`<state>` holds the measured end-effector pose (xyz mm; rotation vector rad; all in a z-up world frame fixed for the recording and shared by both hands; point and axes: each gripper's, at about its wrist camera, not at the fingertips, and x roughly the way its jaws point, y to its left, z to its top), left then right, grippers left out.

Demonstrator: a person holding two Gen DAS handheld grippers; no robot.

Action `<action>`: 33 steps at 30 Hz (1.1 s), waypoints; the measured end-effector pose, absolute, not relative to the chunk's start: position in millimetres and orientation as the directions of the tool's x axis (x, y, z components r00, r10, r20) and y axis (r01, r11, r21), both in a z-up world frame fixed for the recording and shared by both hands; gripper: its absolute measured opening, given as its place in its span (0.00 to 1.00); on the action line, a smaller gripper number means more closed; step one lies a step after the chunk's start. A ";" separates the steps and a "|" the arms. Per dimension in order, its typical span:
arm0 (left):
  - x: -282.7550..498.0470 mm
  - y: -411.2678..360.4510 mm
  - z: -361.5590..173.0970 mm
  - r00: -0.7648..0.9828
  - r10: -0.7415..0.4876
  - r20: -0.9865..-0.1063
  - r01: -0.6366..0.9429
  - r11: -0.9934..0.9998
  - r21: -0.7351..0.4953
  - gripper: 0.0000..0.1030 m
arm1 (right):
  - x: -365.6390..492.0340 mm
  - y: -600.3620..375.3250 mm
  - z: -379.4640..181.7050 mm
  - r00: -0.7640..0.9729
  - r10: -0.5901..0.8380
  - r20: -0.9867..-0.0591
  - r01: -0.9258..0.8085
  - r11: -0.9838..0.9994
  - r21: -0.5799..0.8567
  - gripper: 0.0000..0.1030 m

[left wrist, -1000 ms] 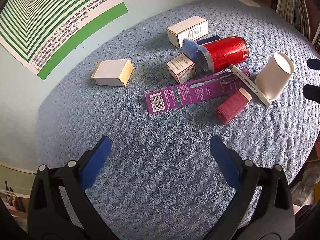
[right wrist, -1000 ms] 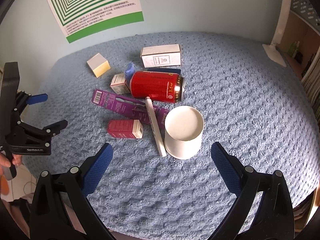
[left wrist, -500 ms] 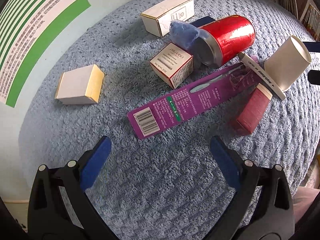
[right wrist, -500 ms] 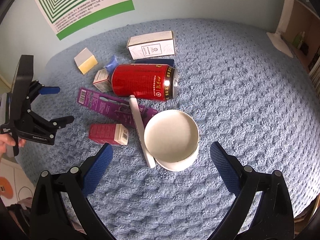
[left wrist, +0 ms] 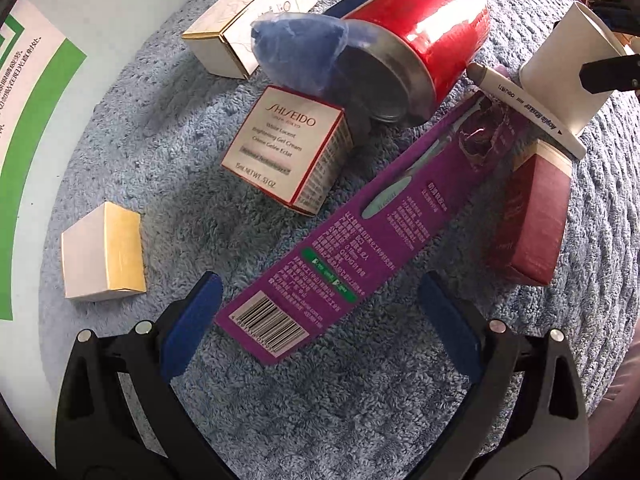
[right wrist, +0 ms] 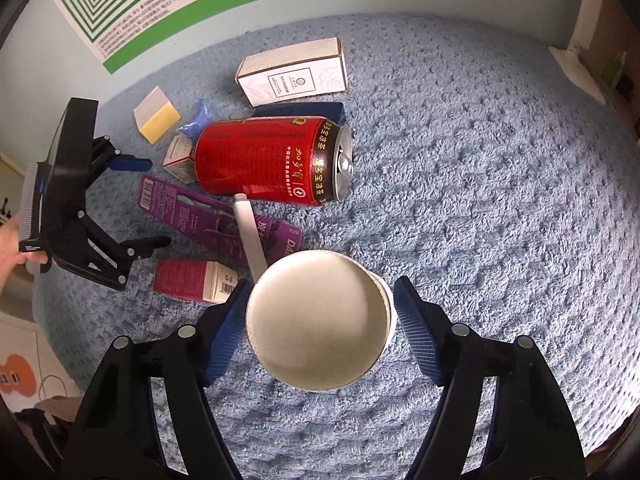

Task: Collect trash
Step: 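Grasp the purple toothbrush package with the left tool while the right tool grasps the white paper cup, then carry the package and cup with both tools over the floor wastebasket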

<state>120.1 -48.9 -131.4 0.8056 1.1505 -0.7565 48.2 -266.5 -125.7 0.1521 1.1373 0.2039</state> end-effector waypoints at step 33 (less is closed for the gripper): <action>24.7 14.8 -54.3 0.151 -0.229 -0.962 0.854 0.520 0.010 0.13 | -14.8 -286.9 -75.3 0.546 0.228 -0.806 -0.028 0.967 0.254 0.57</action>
